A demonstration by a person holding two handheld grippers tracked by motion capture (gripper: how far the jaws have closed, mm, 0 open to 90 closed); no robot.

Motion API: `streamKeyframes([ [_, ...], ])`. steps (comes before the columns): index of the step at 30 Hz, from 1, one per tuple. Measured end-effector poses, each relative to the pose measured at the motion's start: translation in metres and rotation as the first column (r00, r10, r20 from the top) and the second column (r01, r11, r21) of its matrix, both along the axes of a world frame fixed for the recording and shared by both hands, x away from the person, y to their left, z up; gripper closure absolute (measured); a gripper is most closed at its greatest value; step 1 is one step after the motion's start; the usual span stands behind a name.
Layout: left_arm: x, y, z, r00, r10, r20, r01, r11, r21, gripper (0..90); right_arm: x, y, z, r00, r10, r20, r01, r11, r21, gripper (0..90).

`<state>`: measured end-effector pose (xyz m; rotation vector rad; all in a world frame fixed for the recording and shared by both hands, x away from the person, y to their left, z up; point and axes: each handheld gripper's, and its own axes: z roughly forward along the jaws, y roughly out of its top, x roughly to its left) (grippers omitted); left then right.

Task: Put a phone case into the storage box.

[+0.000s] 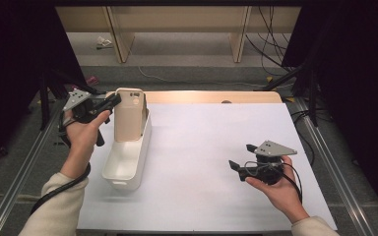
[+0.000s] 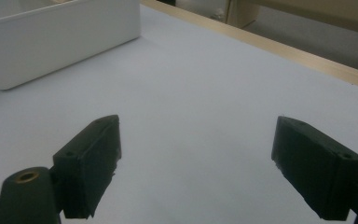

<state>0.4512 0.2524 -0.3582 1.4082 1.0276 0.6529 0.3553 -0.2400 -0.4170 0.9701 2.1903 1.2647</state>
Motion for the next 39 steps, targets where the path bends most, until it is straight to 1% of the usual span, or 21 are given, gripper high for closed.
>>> streamKeyframes([
  [5,0.005,-0.001,-0.004,0.9999,0.004,-0.011,-0.004,1.0,0.008,82.1,0.0,0.0,0.0,1.0,0.001,0.0,-0.001,1.0,-0.001,16.6],
  [10,0.009,-0.002,-0.011,0.9997,0.008,-0.023,-0.008,1.0,0.003,82.1,0.0,0.0,0.0,1.0,0.002,0.003,-0.002,1.0,0.0,16.6],
  [13,0.012,-0.004,-0.014,0.9996,0.009,-0.027,-0.008,0.9999,0.01,82.0,0.0,0.0,0.0,1.0,0.002,0.003,-0.002,1.0,0.0,16.7],
  [23,0.018,-0.001,-0.021,0.9995,0.009,-0.029,-0.008,0.9998,0.019,82.0,0.0,0.0,0.0,1.0,0.004,0.001,-0.004,1.0,-0.003,16.6],
  [32,0.022,0.0,-0.029,0.9992,0.007,-0.039,-0.006,0.9994,0.035,81.9,0.0,0.0,0.0,1.0,0.003,0.002,-0.003,1.0,-0.003,16.6],
  [39,0.025,0.0,-0.032,0.9992,0.005,-0.04,-0.003,0.9992,0.039,81.9,0.0,0.0,0.0,1.0,0.003,0.004,-0.003,1.0,-0.001,16.6],
])
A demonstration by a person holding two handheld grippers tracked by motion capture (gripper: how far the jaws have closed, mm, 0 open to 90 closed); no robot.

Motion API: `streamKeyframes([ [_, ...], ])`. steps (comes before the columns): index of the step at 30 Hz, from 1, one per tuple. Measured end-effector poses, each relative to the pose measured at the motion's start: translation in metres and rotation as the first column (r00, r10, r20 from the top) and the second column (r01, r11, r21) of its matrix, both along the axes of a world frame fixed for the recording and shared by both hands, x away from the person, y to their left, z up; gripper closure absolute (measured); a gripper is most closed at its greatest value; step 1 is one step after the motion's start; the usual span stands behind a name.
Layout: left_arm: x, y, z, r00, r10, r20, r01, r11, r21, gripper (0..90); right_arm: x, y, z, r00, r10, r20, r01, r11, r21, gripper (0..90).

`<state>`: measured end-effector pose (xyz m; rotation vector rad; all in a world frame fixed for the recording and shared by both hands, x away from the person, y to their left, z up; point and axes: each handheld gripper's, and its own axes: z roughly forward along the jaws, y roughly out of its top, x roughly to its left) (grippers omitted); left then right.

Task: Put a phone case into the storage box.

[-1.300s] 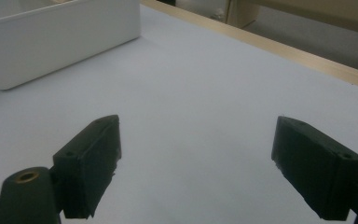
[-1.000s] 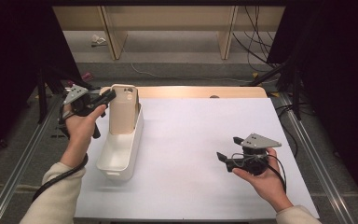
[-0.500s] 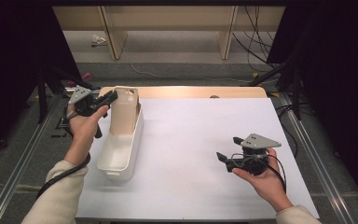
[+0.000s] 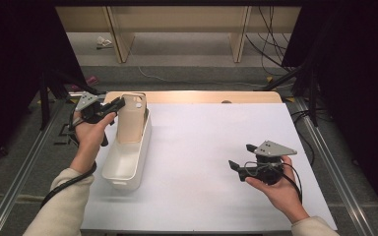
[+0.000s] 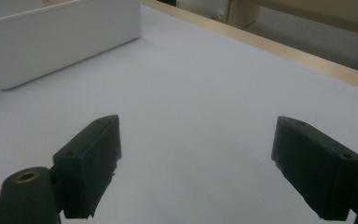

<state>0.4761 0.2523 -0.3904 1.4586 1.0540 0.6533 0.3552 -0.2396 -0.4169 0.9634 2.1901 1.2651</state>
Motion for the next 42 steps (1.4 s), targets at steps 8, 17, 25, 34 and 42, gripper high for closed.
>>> streamKeyframes([
  [8,0.004,-0.001,-0.003,1.0,-0.001,-0.003,0.001,1.0,0.006,81.8,0.0,0.0,0.0,1.0,-0.001,0.001,0.001,1.0,0.002,16.6],
  [17,0.007,-0.001,-0.009,0.9999,-0.001,-0.017,0.001,0.9998,0.022,81.8,0.0,0.0,0.0,1.0,0.0,-0.003,0.0,1.0,0.001,16.6],
  [25,0.011,-0.002,-0.011,0.9998,-0.001,-0.018,0.002,0.9996,0.029,81.7,0.0,0.0,0.0,1.0,-0.001,-0.003,0.001,1.0,0.001,16.6],
  [34,0.015,-0.002,-0.016,0.9997,-0.001,-0.025,0.002,0.9996,0.03,81.6,0.0,0.0,-0.001,1.0,-0.001,-0.005,0.001,1.0,0.002,16.5],
  [42,0.018,-0.001,-0.02,0.9995,-0.006,-0.03,0.007,0.9994,0.035,81.5,0.001,0.0,-0.001,1.0,0.0,-0.005,0.0,1.0,0.004,16.5],
])
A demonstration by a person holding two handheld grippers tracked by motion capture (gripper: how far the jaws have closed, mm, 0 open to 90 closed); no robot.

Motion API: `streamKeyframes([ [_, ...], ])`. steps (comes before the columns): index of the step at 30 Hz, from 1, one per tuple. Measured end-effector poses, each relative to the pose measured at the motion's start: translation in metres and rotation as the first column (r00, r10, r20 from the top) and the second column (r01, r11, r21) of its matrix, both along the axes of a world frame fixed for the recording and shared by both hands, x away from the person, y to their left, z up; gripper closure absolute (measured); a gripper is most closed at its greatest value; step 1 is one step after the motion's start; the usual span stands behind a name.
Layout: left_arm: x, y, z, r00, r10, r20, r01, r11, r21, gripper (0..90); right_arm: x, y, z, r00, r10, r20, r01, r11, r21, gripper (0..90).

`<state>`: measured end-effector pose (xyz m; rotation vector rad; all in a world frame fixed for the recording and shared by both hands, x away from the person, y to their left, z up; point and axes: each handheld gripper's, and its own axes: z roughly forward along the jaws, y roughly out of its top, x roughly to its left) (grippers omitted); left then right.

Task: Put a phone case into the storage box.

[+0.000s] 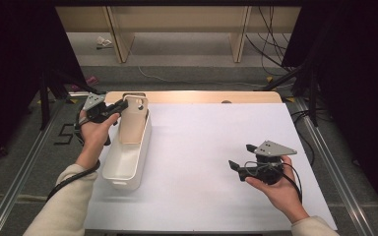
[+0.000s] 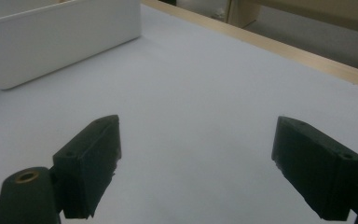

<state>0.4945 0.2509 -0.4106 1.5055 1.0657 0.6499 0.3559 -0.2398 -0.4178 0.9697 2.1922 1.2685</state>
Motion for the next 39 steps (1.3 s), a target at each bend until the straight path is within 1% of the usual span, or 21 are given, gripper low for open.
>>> streamKeyframes([
  [11,0.004,0.002,-0.006,0.9999,0.007,-0.013,-0.007,1.0,0.005,81.1,0.0,0.0,0.0,1.0,0.003,0.0,-0.003,1.0,0.0,16.5],
  [21,0.007,0.003,-0.012,0.9993,0.021,-0.031,-0.02,0.9995,0.023,80.2,0.0,0.0,0.0,1.0,0.002,-0.001,-0.002,1.0,0.001,16.5],
  [30,0.009,0.004,-0.015,0.9983,0.036,-0.046,-0.034,0.998,0.054,79.6,0.0,0.0,0.0,1.0,0.006,-0.001,-0.006,1.0,0.0,16.4],
  [39,0.009,0.004,-0.014,0.9979,0.041,-0.05,-0.037,0.997,0.068,79.3,0.0,0.0,0.0,1.0,0.006,0.0,-0.006,1.0,0.001,16.3],
])
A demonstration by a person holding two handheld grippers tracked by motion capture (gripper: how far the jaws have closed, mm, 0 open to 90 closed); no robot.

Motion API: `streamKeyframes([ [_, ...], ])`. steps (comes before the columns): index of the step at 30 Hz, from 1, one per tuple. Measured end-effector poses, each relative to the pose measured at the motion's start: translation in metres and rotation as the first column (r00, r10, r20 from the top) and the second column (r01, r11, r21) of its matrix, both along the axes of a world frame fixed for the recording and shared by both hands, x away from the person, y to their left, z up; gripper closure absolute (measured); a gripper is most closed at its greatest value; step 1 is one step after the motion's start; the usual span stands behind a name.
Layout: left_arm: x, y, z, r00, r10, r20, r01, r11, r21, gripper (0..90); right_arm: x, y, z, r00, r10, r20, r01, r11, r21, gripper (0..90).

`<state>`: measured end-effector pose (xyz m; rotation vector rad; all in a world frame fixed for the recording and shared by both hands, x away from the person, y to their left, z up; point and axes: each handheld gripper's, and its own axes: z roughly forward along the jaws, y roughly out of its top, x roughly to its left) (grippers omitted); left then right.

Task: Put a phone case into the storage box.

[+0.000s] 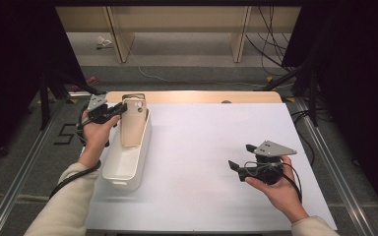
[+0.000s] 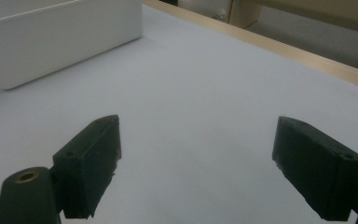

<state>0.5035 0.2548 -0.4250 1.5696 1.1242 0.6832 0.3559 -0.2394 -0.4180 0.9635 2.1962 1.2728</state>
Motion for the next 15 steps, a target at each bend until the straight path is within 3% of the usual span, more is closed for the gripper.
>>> streamKeyframes([
  [15,0.0003,0.0017,0.0031,0.9996,0.029,0.006,-0.029,0.9981,0.055,77.7,0.0,0.0002,-0.0002,1.0,0.001,-0.002,-0.001,1.0,-0.001,16.4],
])
